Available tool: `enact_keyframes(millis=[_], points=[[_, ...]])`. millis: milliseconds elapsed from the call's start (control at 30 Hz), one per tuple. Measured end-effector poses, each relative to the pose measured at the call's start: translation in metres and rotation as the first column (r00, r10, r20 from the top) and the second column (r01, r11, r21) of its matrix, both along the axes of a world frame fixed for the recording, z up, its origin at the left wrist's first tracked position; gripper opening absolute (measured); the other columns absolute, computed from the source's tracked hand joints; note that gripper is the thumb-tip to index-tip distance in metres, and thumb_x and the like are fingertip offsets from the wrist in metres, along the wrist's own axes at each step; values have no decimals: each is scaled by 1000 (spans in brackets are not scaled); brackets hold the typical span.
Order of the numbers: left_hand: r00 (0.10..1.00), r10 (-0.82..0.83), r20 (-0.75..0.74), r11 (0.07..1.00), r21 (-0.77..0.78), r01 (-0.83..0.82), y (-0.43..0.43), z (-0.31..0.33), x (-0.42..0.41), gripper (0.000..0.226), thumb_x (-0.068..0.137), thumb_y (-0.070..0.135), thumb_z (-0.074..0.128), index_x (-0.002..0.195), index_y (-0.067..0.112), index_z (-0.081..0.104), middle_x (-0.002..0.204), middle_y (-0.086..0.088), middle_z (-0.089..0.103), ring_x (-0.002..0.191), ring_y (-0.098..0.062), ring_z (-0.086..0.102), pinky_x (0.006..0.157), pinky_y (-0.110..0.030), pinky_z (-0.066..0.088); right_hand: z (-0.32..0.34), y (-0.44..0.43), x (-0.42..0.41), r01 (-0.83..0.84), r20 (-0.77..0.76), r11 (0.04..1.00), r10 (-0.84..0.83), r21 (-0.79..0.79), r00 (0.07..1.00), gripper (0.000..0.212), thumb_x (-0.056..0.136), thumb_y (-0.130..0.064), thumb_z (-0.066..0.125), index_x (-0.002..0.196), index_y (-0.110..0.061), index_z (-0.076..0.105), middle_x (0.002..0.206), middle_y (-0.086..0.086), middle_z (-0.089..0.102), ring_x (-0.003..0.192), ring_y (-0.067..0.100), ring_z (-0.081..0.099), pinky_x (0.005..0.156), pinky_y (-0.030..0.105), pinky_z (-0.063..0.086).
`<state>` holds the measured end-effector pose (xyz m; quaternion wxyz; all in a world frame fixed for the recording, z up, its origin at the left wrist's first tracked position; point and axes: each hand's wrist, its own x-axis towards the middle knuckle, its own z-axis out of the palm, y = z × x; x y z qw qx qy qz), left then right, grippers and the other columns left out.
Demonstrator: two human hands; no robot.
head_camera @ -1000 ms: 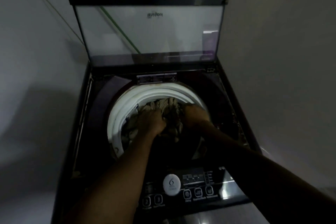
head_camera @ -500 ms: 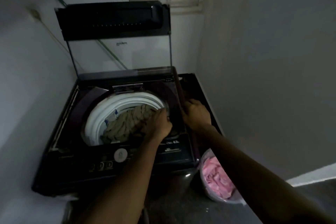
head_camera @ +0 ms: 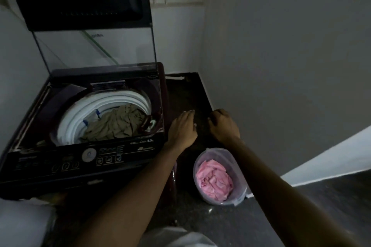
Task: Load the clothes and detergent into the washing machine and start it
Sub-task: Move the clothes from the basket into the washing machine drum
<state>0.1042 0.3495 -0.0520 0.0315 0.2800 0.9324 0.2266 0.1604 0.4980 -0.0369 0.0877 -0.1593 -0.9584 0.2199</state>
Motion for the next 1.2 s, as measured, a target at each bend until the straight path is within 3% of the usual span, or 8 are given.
enact_keyframes(millis=[267, 667, 933, 1100, 1200], points=[[989, -61, 137, 998, -16, 63, 39, -38, 5, 55, 99, 18, 46, 152, 12, 29, 156, -8, 35, 147, -20, 27, 118, -33, 22, -43, 46, 28, 102, 92, 995, -101, -16, 991, 37, 93, -27, 53, 126, -12, 55, 143, 7, 39, 127, 29, 42, 95, 41, 44], [922, -8, 386, 1000, -5, 10, 95, -116, 41, 58, 99, 19, 53, 152, 16, 31, 157, -3, 33, 143, -20, 32, 113, -28, 25, -125, 133, 54, -180, 232, 983, 170, 26, 958, 42, 91, -23, 56, 131, -12, 54, 147, 16, 39, 129, 37, 42, 104, 41, 38], [922, 0, 387, 1000, -4, 2, 130, -251, 58, 57, 90, 16, 65, 143, 10, 47, 145, -11, 51, 134, -29, 47, 110, -37, 35, -247, 190, 50, -369, 363, 929, 340, 11, 868, 51, 86, -22, 61, 136, -13, 51, 142, 21, 44, 122, 42, 49, 98, 45, 44], [928, 2, 372, 1000, -8, 2, 131, -378, 55, 51, 81, 6, 72, 130, 0, 58, 126, -19, 64, 118, -37, 60, 99, -45, 47, -370, 195, 43, -359, 410, 933, 337, -25, 848, 52, 90, -25, 57, 140, -15, 46, 142, 15, 46, 125, 36, 47, 98, 42, 45], [922, -23, 387, 993, -100, 67, 132, -458, 48, 51, 83, 9, 69, 132, -2, 57, 128, -21, 62, 120, -38, 59, 101, -46, 46, -455, 192, 38, -398, 436, 917, 374, -40, 818, 47, 90, -21, 55, 137, -16, 50, 136, 13, 50, 120, 34, 50, 93, 41, 48]])
